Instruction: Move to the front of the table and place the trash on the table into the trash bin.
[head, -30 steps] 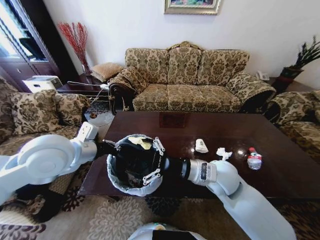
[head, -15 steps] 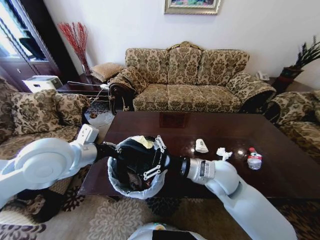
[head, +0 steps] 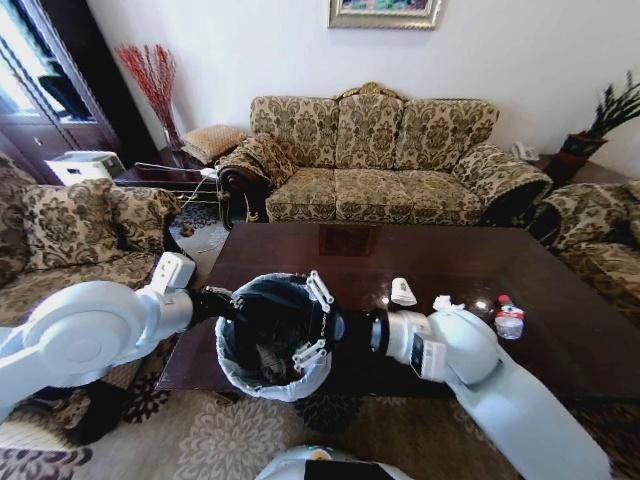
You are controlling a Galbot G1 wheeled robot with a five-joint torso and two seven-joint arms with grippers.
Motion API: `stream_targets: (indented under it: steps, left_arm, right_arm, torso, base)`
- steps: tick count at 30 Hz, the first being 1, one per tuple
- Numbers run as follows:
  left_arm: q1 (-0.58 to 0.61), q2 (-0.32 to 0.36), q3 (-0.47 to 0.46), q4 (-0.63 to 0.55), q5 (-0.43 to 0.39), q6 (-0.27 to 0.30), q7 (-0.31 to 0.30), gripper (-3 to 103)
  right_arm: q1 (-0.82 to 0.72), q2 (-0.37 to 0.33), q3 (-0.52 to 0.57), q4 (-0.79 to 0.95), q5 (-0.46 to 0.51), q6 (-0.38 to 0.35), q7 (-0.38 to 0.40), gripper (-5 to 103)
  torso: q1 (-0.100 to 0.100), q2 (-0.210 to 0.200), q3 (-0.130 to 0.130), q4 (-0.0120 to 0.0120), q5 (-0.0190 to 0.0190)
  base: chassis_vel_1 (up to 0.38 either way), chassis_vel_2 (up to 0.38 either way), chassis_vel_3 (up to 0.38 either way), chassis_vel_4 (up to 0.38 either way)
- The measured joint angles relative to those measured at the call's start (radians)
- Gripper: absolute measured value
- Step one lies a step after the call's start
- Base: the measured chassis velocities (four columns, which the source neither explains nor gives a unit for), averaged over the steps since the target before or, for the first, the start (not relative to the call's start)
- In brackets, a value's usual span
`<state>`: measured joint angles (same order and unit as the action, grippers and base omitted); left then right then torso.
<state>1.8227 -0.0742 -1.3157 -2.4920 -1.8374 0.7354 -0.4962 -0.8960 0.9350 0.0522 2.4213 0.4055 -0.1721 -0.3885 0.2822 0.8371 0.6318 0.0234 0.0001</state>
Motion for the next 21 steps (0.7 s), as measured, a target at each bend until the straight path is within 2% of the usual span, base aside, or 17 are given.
stream_targets:
  steps: [1, 2, 3, 4, 5, 6, 8, 9, 12, 15, 21]
  left_arm:
    - [0.0, 0.0, 0.0, 0.0, 0.0, 0.0, 0.0, 0]
    - [0.0, -0.007, -0.001, 0.002, 0.0, 0.0, 0.0, 0]
    - [-0.001, -0.012, -0.002, 0.005, 0.0, 0.0, 0.0, 0]
    - [0.0, -0.02, -0.005, 0.011, 0.0, 0.0, -0.002, 0]
    - [0.0, -0.02, -0.005, 0.011, 0.0, 0.0, -0.002, 0]
    - [0.003, -0.026, -0.008, 0.019, 0.0, 0.0, -0.005, 0]
    - [0.004, -0.03, -0.011, 0.038, 0.0, 0.0, -0.009, 0]
    - [0.004, -0.03, -0.011, 0.038, 0.0, 0.0, -0.009, 0]
    - [-0.015, -0.027, -0.012, 0.08, -0.003, 0.0, -0.011, 0]
    - [-0.029, -0.024, -0.012, 0.093, -0.005, 0.0, -0.01, 0]
    - [-0.037, -0.034, -0.01, 0.086, -0.004, 0.0, -0.004, 0]
  right_arm:
    - [0.0, 0.0, 0.0, 0.0, 0.0, 0.0, 0.0, 100]
    - [-0.024, 0.003, 0.014, 0.0, 0.037, -0.008, 0.052, 100]
    - [-0.046, 0.009, 0.027, -0.001, 0.071, -0.018, 0.112, 100]
    - [-0.08, 0.021, 0.047, -0.001, 0.125, -0.039, 0.231, 100]
    - [-0.08, 0.021, 0.047, -0.001, 0.125, -0.039, 0.231, 100]
    - [-0.109, 0.031, 0.076, -0.006, 0.183, -0.061, 0.34, 100]
    - [-0.16, 0.048, 0.129, -0.047, 0.253, -0.075, 0.458, 100]
    - [-0.16, 0.048, 0.129, -0.047, 0.253, -0.075, 0.458, 100]
    - [-0.254, 0.089, 0.201, -0.148, 0.307, -0.067, 0.557, 100]
    - [-0.298, 0.12, 0.229, -0.198, 0.343, -0.068, 0.595, 100]
    - [-0.361, 0.169, 0.25, -0.3, 0.335, -0.05, 0.632, 100]
  torso:
    - [0.0, 0.0, 0.0, 0.0, 0.0]
    - [0.0, 0.0, 0.0, 0.0003, -0.0003]
    - [0.0, 0.0, 0.0, 0.0003, -0.0004]
    - [0.0, 0.0, 0.0, 0.0001, 0.0]
    - [0.0, 0.0, 0.0, 0.0001, 0.0]
    - [0.0, 0.0, 0.0, -0.0002, 0.0001]
    - [0.0, 0.0, 0.0, -0.0001, -0.0001]
    - [0.0, 0.0, 0.0, -0.0001, -0.0001]
    - [0.0, 0.0, 0.0, 0.0001, -0.0004]
    - [0.0, 0.0, 0.0, -0.0002, 0.0001]
    - [0.0, 0.0, 0.0, 0.0001, -0.0003]
  base:
    - [0.0, 0.0, 0.0, 0.0]
    - [0.0, 0.0, 0.0, 0.0]
    - [0.0, 0.0, 0.0, 0.0]
    - [0.0, 0.0, 0.0, 0.0]
    - [0.0, 0.0, 0.0, 0.0]
    - [0.0, 0.0, 0.0, 0.0]
    - [0.0, 0.0, 0.0, 0.0]
    - [0.0, 0.0, 0.0, 0.0]
    - [0.0, 0.0, 0.0, 0.0]
    - [0.0, 0.0, 0.0, 0.0]
    - [0.0, 0.0, 0.0, 0.0]
